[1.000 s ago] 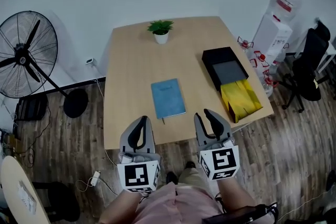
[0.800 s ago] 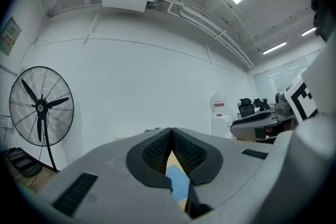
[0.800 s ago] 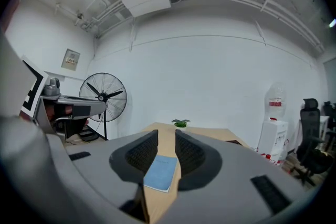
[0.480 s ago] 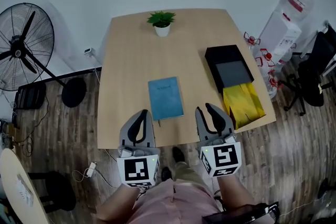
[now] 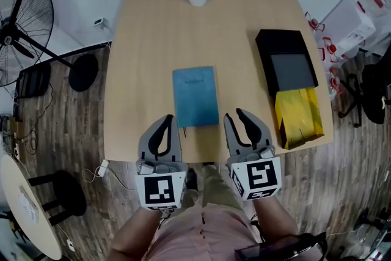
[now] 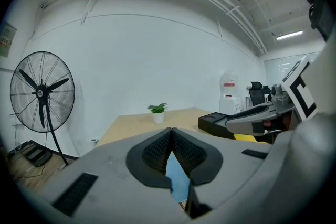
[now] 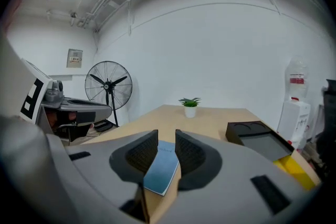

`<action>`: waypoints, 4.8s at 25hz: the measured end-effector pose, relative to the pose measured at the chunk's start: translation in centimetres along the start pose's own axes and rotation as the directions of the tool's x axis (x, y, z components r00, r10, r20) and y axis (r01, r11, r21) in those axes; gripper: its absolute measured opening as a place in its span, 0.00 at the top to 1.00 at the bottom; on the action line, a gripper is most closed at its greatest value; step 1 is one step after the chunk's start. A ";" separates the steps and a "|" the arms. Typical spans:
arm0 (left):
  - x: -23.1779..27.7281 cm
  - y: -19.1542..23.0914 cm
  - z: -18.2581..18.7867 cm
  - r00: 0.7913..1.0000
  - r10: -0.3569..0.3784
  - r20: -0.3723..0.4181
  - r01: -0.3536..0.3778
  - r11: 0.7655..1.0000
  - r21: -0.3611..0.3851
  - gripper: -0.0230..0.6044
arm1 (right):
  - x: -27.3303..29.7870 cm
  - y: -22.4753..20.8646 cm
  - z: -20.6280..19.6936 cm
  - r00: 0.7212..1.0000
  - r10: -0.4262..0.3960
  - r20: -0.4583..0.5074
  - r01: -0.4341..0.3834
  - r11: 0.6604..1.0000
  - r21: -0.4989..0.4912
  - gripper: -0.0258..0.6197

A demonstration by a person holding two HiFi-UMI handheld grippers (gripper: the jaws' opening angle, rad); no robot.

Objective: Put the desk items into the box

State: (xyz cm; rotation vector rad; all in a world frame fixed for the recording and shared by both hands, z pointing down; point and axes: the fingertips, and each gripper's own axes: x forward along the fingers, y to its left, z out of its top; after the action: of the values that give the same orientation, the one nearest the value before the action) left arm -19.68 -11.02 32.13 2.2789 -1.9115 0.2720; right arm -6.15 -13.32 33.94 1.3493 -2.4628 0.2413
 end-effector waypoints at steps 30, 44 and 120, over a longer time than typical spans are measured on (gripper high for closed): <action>9.5 -0.7 -18.6 0.907 -0.069 -0.415 0.049 0.997 -0.060 0.95 | 12.4 0.6 -15.1 0.921 0.132 -0.366 -0.135 0.991 0.018 0.94; 8.7 -1.6 -19.0 0.901 -0.088 -0.425 0.094 0.996 -0.008 0.95 | 10.9 1.0 -15.8 0.920 0.111 -0.375 -0.117 0.993 0.007 0.96; -8.1 -3.4 -16.9 0.904 -0.190 -0.384 0.222 0.974 0.041 0.95 | -4.5 11.8 -23.3 0.872 0.488 -0.034 -0.253 0.509 0.823 0.84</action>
State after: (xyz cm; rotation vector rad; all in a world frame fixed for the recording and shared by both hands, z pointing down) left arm -18.39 1.28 46.59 2.2505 -1.4815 0.7176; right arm -9.26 3.48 54.17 0.8675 -2.4263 1.7160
